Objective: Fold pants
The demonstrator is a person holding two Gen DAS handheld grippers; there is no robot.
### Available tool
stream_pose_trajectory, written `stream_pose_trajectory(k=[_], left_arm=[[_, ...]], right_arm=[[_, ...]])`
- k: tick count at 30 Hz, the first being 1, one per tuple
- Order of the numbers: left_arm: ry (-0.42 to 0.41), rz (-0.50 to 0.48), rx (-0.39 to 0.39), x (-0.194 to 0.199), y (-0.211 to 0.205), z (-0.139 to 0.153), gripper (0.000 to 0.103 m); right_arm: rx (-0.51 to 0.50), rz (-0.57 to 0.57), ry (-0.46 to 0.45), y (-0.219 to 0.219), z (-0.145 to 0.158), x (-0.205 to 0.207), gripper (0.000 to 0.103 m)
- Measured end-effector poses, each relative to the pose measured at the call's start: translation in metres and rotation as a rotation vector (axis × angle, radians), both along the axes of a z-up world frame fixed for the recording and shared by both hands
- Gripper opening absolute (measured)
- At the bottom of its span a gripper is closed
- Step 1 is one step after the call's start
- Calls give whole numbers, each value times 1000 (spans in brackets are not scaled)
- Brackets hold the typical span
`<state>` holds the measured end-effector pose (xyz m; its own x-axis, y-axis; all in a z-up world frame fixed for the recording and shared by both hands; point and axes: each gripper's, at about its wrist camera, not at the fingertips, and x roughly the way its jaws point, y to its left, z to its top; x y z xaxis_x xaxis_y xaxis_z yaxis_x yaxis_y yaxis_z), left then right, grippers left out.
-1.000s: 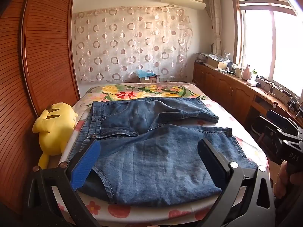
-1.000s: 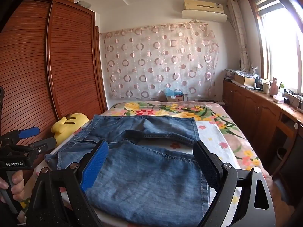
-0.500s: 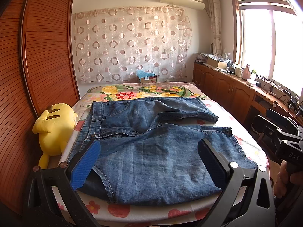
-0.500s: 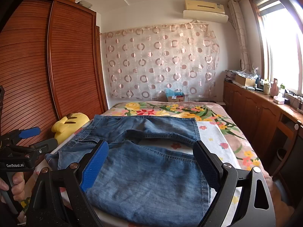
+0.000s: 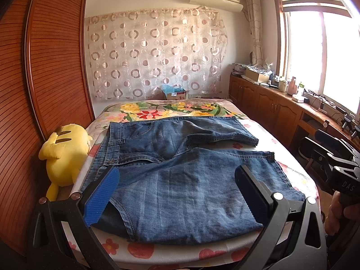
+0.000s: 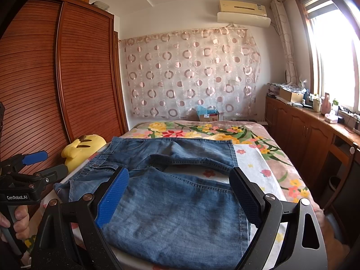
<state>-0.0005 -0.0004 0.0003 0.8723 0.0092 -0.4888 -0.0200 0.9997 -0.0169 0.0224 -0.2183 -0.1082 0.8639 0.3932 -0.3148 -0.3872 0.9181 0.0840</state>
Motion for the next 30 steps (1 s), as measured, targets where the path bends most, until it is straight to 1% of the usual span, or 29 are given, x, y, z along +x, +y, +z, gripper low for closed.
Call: stream_pose_trajectory(k=[30], left_arm=[[-6, 1, 4, 0, 0, 0, 103]], right_arm=[[0, -7, -4, -3, 2, -2, 92]])
